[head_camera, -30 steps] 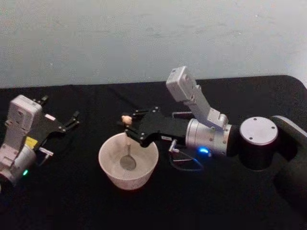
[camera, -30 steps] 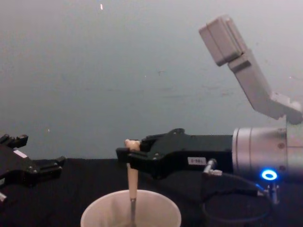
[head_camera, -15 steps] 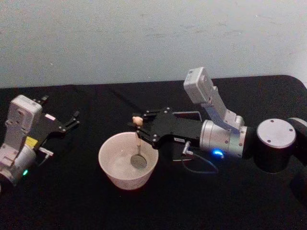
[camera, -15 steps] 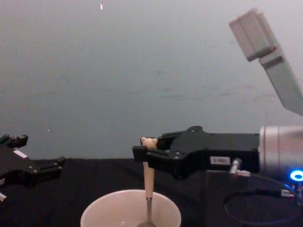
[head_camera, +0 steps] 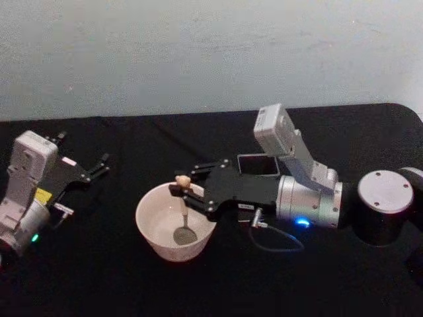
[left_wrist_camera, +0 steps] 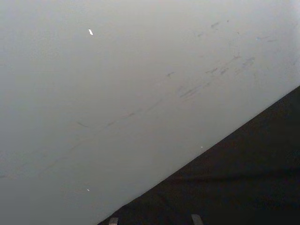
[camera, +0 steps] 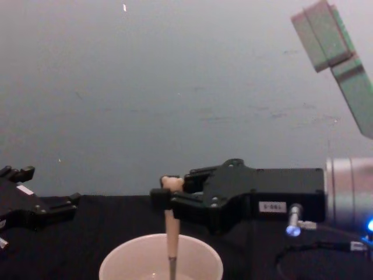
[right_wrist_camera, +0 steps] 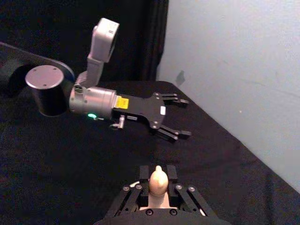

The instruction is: Pick up the stirring spoon with one hand, stir inside the cup, then place it back in its original position.

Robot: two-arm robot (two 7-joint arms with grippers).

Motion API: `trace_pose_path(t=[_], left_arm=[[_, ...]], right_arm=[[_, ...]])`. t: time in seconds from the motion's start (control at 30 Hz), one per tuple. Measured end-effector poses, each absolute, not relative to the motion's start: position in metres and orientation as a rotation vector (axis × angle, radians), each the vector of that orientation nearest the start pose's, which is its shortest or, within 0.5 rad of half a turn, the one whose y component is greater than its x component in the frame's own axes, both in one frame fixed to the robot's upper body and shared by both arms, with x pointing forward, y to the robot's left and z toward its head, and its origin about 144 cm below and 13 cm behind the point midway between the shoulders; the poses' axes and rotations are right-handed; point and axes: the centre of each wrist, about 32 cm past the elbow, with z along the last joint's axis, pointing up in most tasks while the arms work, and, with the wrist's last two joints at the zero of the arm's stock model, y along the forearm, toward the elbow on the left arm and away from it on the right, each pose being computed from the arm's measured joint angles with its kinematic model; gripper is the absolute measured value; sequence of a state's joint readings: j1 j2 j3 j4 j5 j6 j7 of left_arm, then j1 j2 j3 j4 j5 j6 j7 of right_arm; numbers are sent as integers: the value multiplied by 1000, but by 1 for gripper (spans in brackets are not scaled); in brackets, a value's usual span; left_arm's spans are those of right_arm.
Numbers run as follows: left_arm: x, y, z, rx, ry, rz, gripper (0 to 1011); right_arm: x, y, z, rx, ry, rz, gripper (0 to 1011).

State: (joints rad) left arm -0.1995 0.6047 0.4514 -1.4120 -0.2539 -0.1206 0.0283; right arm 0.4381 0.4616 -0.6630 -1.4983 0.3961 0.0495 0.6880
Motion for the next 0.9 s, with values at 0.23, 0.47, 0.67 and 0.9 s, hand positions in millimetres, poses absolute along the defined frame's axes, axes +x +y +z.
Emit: trace_pose_path(t=[0.23, 0.47, 0.67, 0.9], left_arm=[[489, 310, 1140, 304, -285, 1248, 1001], [489, 310, 1140, 304, -285, 1248, 1001], [489, 310, 1140, 304, -285, 1248, 1002], [489, 310, 1140, 304, -285, 1248, 1001]], right_arm=[[524, -178, 1209, -185, -137, -315, 216], [526, -165, 1210, -186, -136, -307, 215], [532, -156, 1210, -194, -131, -324, 216], [541, -151, 1208, -205, -115, -360, 216]])
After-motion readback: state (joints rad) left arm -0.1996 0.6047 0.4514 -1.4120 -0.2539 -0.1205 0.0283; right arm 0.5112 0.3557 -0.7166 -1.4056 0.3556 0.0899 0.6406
